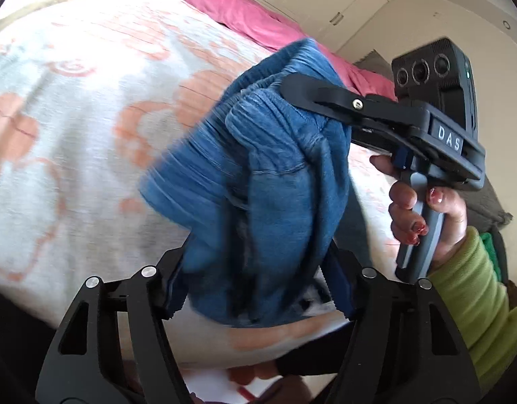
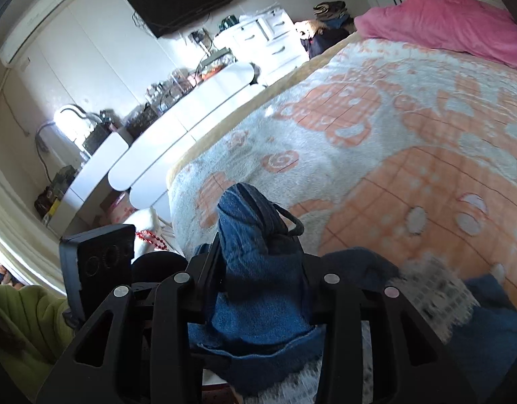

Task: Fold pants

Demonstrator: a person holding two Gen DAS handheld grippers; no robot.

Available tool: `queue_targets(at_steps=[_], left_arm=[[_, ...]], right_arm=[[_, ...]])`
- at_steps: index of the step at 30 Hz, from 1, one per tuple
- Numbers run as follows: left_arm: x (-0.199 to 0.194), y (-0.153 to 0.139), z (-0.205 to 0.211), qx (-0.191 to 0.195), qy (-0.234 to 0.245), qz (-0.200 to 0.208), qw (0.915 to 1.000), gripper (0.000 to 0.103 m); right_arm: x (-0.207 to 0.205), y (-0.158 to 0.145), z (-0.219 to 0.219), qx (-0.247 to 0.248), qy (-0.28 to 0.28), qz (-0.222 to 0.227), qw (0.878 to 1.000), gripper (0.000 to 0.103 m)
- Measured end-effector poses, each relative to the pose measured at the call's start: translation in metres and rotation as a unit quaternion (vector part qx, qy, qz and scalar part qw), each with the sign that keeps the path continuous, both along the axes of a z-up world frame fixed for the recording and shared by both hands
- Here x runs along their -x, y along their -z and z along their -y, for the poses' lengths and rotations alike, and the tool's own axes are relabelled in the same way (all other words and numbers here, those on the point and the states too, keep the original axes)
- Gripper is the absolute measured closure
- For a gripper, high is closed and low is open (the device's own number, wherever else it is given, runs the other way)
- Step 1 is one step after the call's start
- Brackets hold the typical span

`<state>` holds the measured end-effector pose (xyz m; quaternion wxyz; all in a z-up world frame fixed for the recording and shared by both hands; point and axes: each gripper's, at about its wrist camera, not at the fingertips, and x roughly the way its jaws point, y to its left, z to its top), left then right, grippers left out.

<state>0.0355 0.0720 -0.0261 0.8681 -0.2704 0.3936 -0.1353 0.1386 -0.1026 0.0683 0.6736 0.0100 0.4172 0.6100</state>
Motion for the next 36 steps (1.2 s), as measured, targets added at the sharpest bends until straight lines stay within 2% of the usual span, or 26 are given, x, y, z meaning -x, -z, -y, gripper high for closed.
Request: queue_targets(at_steps=[2, 5, 8, 11, 12, 14, 16, 20, 22, 25, 26, 28, 29, 33, 36], left_arm=[[-0.006, -0.006, 0.015, 0.009, 0.016, 0.004, 0.9998, 0.045], [-0.016, -0.017, 0.041, -0.005, 0.036, 0.017, 0.9992, 0.045], [-0.027, -0.021, 0.061, -0.017, 0.06, 0.023, 0.9978, 0.045], [-0.033, -0.022, 0.083, -0.032, 0.093, 0.031, 0.9947, 0.04], [-0.033, -0.022, 0.092, -0.041, 0.107, 0.036, 0.9928, 0.04], [-0.033, -0.022, 0.102, -0.05, 0.126, 0.04, 0.99, 0.04], [-0.034, -0.016, 0.113, -0.061, 0.14, 0.036, 0.9876, 0.04], [-0.033, -0.007, 0.127, -0.1, 0.158, 0.034, 0.9818, 0.038], [-0.033, -0.004, 0.13, -0.103, 0.16, 0.031, 0.9812, 0.037], [-0.037, -0.003, 0.13, -0.098, 0.162, 0.03, 0.9815, 0.037], [-0.032, -0.002, 0.132, -0.099, 0.164, 0.03, 0.9811, 0.037], [-0.027, 0.0, 0.13, -0.105, 0.164, 0.032, 0.9804, 0.037], [-0.025, 0.001, 0.13, -0.103, 0.165, 0.032, 0.9805, 0.037], [-0.008, -0.015, 0.115, -0.088, 0.152, 0.052, 0.9831, 0.029], [-0.008, -0.029, 0.1, -0.104, 0.122, 0.059, 0.9853, 0.026]], right_arm=[[-0.002, -0.002, 0.02, 0.0, 0.013, 0.006, 1.0, 0.066], [-0.008, -0.002, 0.045, -0.008, 0.038, 0.007, 0.999, 0.063], [-0.016, -0.002, 0.078, -0.03, 0.071, 0.0, 0.997, 0.054], [-0.02, -0.002, 0.119, -0.045, 0.128, -0.001, 0.991, 0.034], [-0.022, -0.002, 0.13, -0.043, 0.15, 0.0, 0.988, 0.03], [-0.022, -0.001, 0.152, -0.009, 0.202, 0.014, 0.979, 0.027], [-0.016, 0.002, 0.166, 0.005, 0.223, 0.025, 0.974, 0.025], [-0.001, 0.022, 0.165, 0.031, 0.219, 0.004, 0.975, 0.023], [0.003, 0.033, 0.152, 0.072, 0.215, 0.013, 0.974, 0.023], [0.003, 0.056, 0.145, 0.17, 0.232, 0.052, 0.956, 0.026], [0.001, 0.064, 0.145, 0.192, 0.236, 0.052, 0.951, 0.026], [-0.002, 0.072, 0.148, 0.19, 0.239, 0.029, 0.952, 0.026], [-0.001, 0.073, 0.148, 0.19, 0.24, 0.032, 0.951, 0.026], [0.008, 0.058, 0.153, 0.159, 0.247, 0.05, 0.955, 0.024], [0.02, 0.039, 0.162, 0.132, 0.261, 0.08, 0.953, 0.022]])
